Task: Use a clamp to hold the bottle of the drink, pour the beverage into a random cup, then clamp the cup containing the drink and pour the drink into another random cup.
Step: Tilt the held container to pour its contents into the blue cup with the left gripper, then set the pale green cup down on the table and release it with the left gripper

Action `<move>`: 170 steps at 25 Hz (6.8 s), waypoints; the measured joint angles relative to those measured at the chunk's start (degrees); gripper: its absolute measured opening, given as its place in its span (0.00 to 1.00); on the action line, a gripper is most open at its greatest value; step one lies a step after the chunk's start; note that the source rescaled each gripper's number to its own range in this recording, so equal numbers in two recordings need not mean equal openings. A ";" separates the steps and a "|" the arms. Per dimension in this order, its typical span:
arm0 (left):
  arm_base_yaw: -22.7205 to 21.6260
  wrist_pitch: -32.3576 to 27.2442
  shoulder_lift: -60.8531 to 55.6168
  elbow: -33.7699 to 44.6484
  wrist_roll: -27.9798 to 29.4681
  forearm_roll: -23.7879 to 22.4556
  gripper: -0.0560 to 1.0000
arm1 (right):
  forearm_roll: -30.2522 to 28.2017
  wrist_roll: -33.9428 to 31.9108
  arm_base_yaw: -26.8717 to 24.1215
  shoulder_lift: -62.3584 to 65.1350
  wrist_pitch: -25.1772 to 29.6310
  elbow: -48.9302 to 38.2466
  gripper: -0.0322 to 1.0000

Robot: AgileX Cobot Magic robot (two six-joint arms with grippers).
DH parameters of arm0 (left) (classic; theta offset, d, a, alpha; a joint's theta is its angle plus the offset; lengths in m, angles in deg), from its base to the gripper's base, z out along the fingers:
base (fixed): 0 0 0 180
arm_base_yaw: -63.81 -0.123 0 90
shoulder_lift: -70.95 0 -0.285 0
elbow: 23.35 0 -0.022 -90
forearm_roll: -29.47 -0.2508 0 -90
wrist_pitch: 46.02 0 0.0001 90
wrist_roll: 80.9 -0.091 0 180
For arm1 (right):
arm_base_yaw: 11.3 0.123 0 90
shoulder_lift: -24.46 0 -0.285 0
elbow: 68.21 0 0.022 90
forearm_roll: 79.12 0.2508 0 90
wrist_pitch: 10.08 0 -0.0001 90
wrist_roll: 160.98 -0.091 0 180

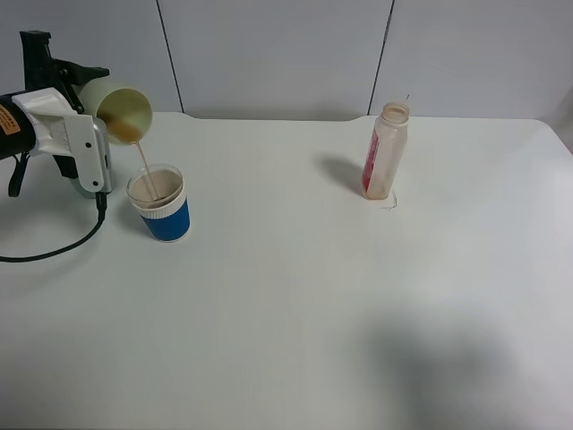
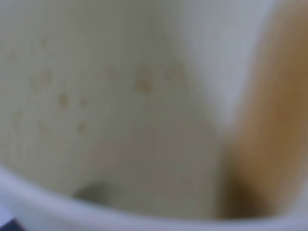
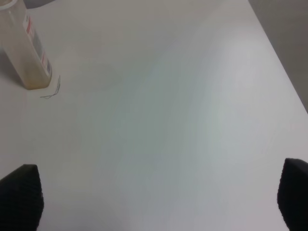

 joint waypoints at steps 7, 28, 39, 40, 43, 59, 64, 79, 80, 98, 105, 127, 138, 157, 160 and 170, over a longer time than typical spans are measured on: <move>0.00 0.48 0.00 0.00 -3.21 -0.98 0.06 | 0.00 0.00 0.00 0.00 0.00 0.00 0.98; 0.00 5.95 0.00 2.33 -8.38 -1.45 0.06 | 0.00 0.00 0.00 0.00 0.00 0.00 0.98; 0.00 6.05 0.00 2.33 -10.04 -1.45 0.06 | 0.00 0.00 0.00 0.00 0.00 0.00 0.98; 0.00 6.05 0.00 2.33 -10.04 -1.45 0.06 | 0.00 0.00 0.00 0.00 0.00 0.00 0.98; 0.00 6.05 0.00 2.33 -9.71 -1.45 0.06 | 0.00 0.00 0.00 0.00 0.00 0.00 0.98; 0.00 6.42 0.00 2.33 16.57 -1.45 0.06 | 0.00 0.00 0.00 0.00 0.00 0.00 0.98; 0.00 6.42 -0.11 2.33 26.92 -1.16 0.06 | 0.00 0.00 0.00 0.00 0.00 0.00 0.98; 0.00 7.19 -1.52 2.94 40.81 1.94 0.06 | 0.00 0.00 0.00 0.00 0.00 0.00 0.98; 0.00 7.76 -1.66 3.51 40.88 2.49 0.06 | 0.00 0.00 0.00 0.00 0.00 0.00 0.98; -2.06 11.62 -8.27 14.53 41.00 10.93 0.06 | 0.00 0.00 0.00 0.00 0.00 0.00 0.98; -5.63 13.58 -8.32 16.95 41.00 11.01 0.06 | 0.00 0.00 0.00 0.00 0.00 0.00 0.98; -12.34 14.48 -8.41 17.63 60.71 11.40 0.06 | 0.00 0.00 0.00 0.00 0.00 0.00 0.98; -17.54 15.33 -8.57 24.50 62.21 10.76 0.06 | 0.00 0.00 0.00 0.00 0.00 0.00 0.98; -17.54 21.01 7.70 26.24 69.21 5.96 0.06 | 0.00 0.00 0.00 0.00 0.00 0.00 0.98; -17.54 21.01 10.11 26.24 69.21 5.46 0.06 | 0.00 0.00 0.00 0.00 0.00 0.00 0.98; -17.54 21.02 11.10 25.35 69.61 4.48 0.06 | 0.00 0.00 0.00 0.00 0.00 0.00 0.98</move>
